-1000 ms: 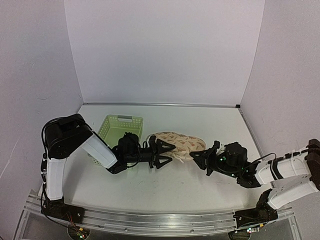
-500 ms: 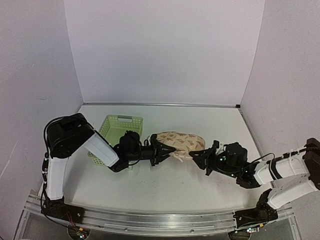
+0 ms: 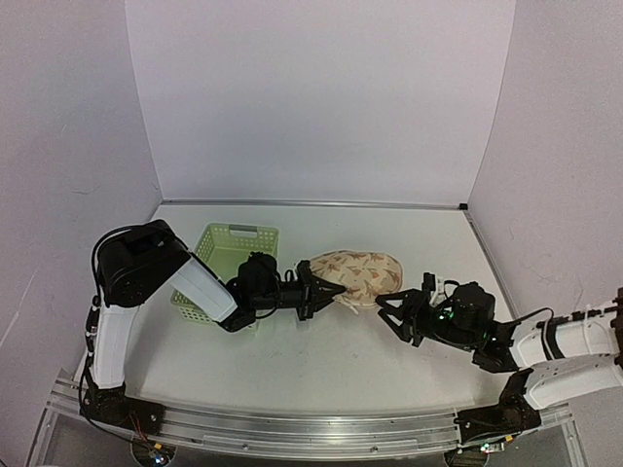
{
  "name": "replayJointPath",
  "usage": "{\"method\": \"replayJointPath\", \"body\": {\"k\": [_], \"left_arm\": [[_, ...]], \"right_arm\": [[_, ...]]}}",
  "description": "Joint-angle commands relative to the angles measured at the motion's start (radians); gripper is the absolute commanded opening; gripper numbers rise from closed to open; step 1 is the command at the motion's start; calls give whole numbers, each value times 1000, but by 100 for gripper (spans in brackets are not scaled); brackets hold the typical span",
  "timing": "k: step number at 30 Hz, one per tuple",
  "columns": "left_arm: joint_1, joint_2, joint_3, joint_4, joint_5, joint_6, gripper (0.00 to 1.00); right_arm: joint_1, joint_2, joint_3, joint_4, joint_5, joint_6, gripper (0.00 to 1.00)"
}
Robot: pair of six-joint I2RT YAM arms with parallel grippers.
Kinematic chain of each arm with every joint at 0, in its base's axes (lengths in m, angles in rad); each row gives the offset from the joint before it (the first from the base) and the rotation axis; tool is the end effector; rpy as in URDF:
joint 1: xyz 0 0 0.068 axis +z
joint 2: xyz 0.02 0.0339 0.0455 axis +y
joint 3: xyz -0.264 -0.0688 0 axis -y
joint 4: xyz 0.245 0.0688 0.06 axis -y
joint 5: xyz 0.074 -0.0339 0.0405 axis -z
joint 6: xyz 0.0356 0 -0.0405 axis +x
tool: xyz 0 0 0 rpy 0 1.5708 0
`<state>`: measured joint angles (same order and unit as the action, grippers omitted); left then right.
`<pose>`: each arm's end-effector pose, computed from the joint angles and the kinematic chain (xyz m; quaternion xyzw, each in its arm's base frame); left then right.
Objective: Unzip the laundry bag and remove the bra
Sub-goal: Pass from the right arm to the left, then pick up the zipper from the laundry bag.
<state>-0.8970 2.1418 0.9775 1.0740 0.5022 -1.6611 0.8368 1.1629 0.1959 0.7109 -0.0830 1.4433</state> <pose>0.2483 -0.3385 0.1248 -0.1111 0.7261 -0.6785 0.0122 0.1383 0.1577 0.1605 0.2120 0.7624 0.5684 0.2251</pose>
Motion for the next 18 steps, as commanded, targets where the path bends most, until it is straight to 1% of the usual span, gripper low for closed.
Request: {"method": "replayJointPath", "body": {"k": [1,4,8,12,18], "left_arm": [[16,9,41,64,-10,-49,0],[17,11,52,61,-17,-60,0],[17,4,66,45,-28,-72,0],[16,-2,67,20,-32,-86,0],[17,-46,44,-38,-51,-75,0]], "right_arm": [[4,-174,10,-228,16,-155,46],[7,-261,47,-372,12,-258,48],[9,-289,69,-412,-39,-346,49],[22,-199,129,-410,-101,-462,50],[53,-65,257,-429,-88,-652,51]]}}
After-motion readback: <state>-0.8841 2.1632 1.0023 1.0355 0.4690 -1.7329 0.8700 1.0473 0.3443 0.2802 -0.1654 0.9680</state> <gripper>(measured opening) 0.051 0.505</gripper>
